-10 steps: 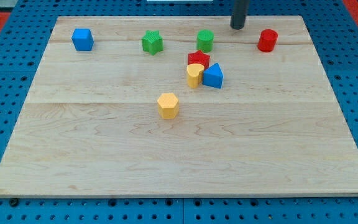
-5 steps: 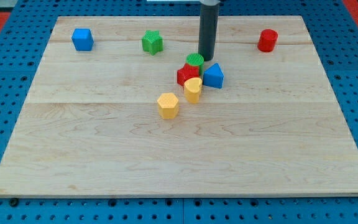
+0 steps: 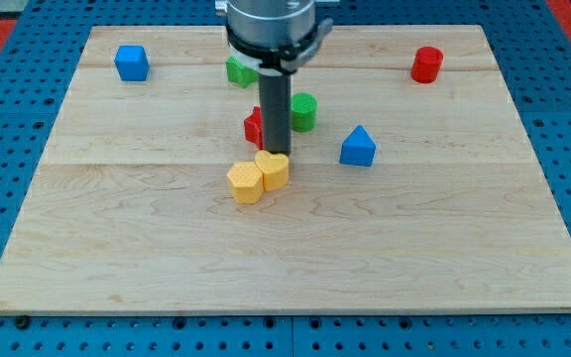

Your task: Push the yellow heart to the left center of the board

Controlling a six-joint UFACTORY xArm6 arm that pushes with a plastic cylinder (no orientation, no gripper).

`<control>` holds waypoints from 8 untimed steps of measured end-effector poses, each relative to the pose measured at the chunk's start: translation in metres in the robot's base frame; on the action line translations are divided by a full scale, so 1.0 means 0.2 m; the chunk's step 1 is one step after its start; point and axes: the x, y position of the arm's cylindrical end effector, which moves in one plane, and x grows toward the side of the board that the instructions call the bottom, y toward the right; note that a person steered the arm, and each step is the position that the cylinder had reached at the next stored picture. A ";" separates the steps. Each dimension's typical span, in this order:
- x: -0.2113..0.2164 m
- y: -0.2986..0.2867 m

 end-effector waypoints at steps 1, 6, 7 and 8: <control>0.14 -0.04; 0.51 -0.37; 0.55 -0.26; 0.70 -0.30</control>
